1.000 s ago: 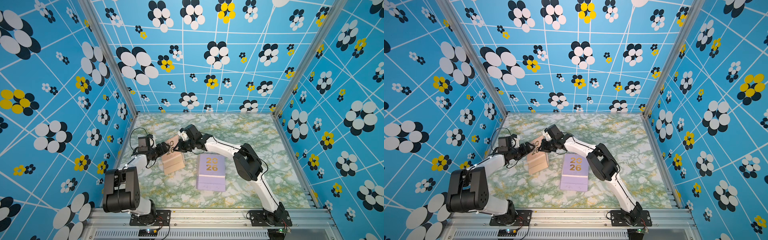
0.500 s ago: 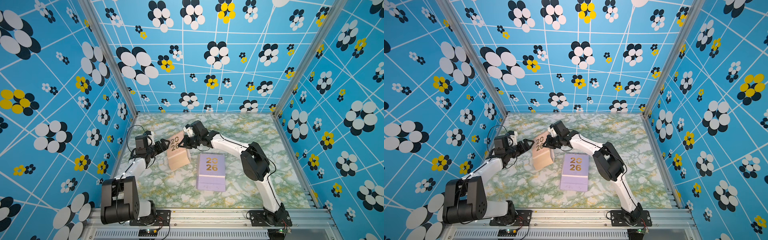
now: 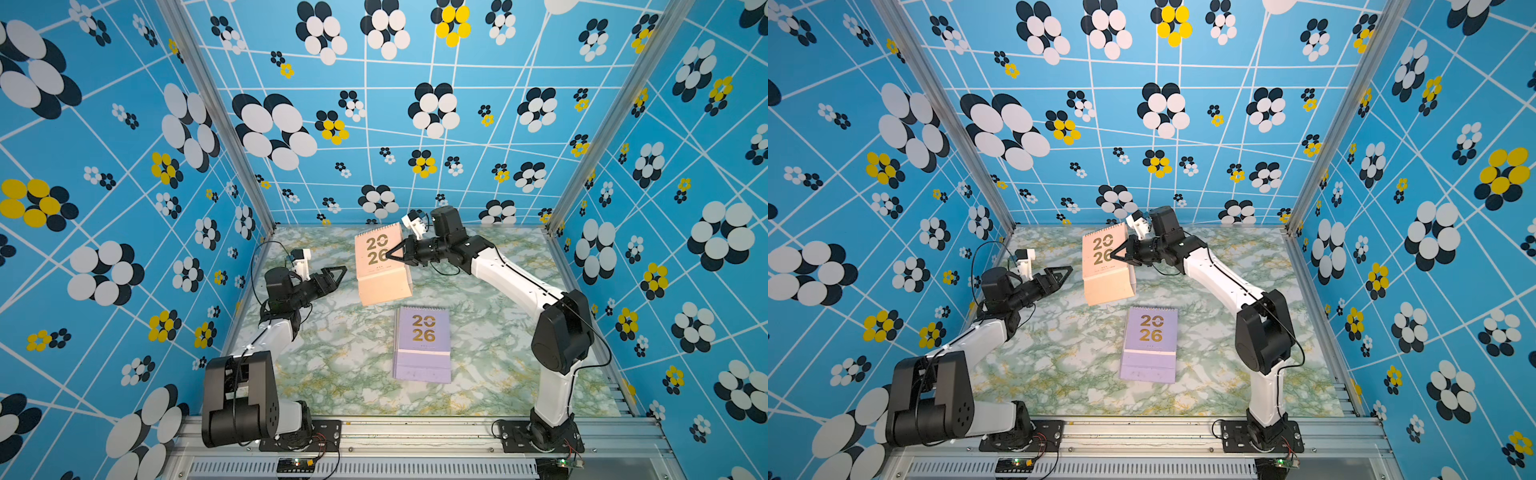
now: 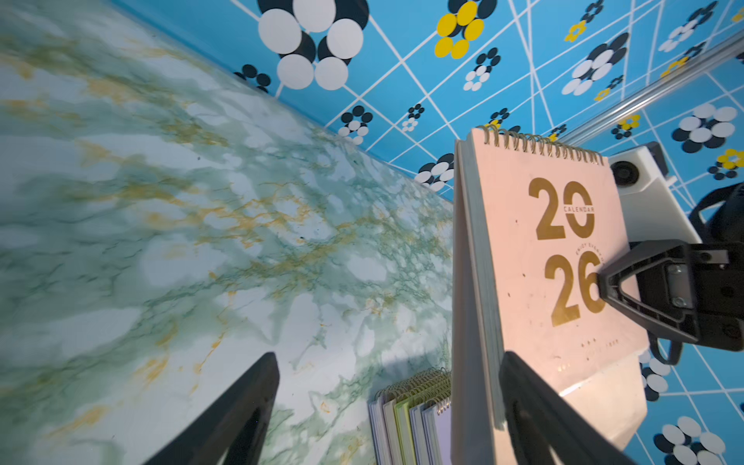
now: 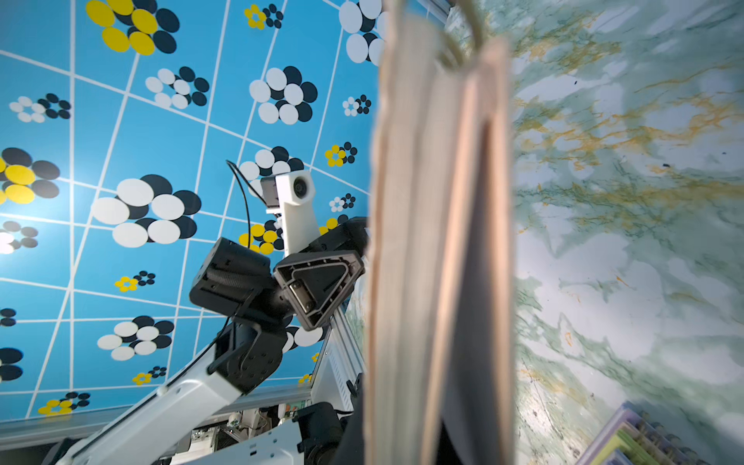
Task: Stack the calendars
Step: Pick up the calendar at the center of the board, then place the calendar at the calendar.
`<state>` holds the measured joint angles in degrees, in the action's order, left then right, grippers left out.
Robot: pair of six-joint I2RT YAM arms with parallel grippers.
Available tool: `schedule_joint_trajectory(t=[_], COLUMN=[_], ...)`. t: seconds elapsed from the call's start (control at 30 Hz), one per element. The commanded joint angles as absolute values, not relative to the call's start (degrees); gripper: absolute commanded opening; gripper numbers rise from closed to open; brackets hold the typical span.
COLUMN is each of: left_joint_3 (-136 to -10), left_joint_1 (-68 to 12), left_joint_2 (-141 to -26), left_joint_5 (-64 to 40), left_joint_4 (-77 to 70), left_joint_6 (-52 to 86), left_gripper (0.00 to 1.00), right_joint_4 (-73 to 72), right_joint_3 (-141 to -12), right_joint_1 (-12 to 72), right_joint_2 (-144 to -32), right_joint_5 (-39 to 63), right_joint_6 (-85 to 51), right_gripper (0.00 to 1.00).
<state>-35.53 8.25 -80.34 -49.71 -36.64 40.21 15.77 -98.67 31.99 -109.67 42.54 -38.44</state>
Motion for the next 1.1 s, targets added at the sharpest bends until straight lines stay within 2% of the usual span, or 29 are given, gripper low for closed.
schedule_joint_trajectory(t=[0.0,0.2,0.47,1.07], left_joint_3=[-34.97,-35.64,-36.75,-38.44], left_joint_1=[7.88,6.23,3.98,1.80], left_joint_2=[-83.65,-88.08,-88.63,-88.21], left_joint_5=[-58.86,-64.14,-65.96,-67.31], left_joint_4=[-53.45,-67.13,-69.61,-69.52], left_joint_6=[48.79,58.14,60.13,61.08], left_gripper=[0.85,0.83,0.80,0.54], right_joint_4=[16.30,15.85,11.33,4.31], right_joint_3=[-96.92,-96.47,-94.68,-92.11], right_joint_1=[31.21,31.14,31.22,32.16], right_joint_2=[-106.89,-105.83,-105.23,-105.78], right_joint_5=[50.13,55.00,57.93,57.46], right_joint_6=[-35.18,-33.44,-35.10,-38.37], right_gripper=[0.00,0.00,0.00,0.00])
